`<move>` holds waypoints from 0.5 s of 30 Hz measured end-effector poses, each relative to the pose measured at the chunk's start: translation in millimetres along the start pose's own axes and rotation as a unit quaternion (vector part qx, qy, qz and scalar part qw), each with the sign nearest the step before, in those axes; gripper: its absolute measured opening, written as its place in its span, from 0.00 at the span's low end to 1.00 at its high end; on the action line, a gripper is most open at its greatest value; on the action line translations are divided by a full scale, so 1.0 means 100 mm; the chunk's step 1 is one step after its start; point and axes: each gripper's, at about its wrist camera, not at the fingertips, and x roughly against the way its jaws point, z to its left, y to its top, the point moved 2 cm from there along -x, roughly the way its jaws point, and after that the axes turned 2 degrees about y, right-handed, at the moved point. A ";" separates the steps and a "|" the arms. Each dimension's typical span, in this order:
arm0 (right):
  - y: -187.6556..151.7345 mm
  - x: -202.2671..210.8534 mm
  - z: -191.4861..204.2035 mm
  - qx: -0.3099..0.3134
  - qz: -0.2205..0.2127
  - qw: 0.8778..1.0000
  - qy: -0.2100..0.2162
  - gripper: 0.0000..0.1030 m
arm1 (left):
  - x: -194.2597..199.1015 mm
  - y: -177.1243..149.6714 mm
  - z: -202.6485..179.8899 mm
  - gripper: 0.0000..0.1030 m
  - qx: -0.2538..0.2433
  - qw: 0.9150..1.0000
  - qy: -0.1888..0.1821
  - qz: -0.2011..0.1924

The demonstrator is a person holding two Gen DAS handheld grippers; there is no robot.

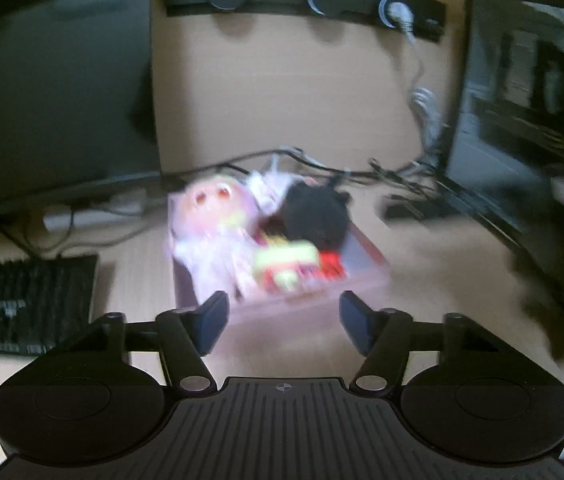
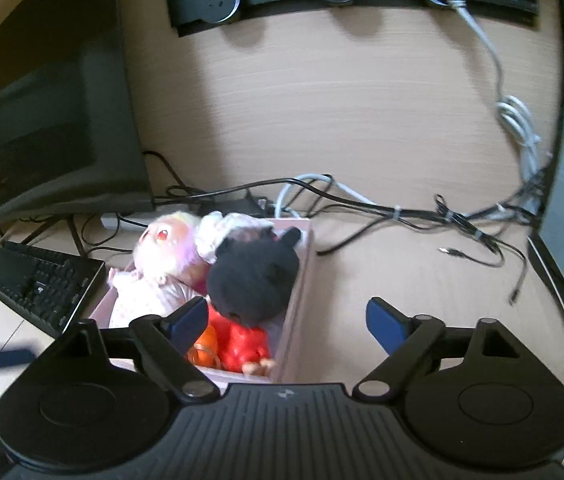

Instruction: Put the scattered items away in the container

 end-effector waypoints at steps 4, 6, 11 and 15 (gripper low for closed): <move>-0.32 0.16 0.10 0.037 0.022 0.999 0.004 0.87 | -0.36 0.14 0.01 0.78 0.034 0.999 -0.022 0.022; -0.51 0.23 0.17 0.078 0.031 0.996 -0.002 0.87 | -0.50 0.16 -0.03 0.77 0.029 0.999 -0.025 0.028; -0.73 0.36 0.20 0.109 0.046 0.993 0.000 0.87 | -0.73 0.22 -0.13 0.58 -0.009 1.000 0.004 0.023; -0.67 0.39 0.05 0.077 0.033 0.996 -0.016 0.89 | -0.74 0.38 -0.24 0.58 -0.043 0.999 -0.003 0.008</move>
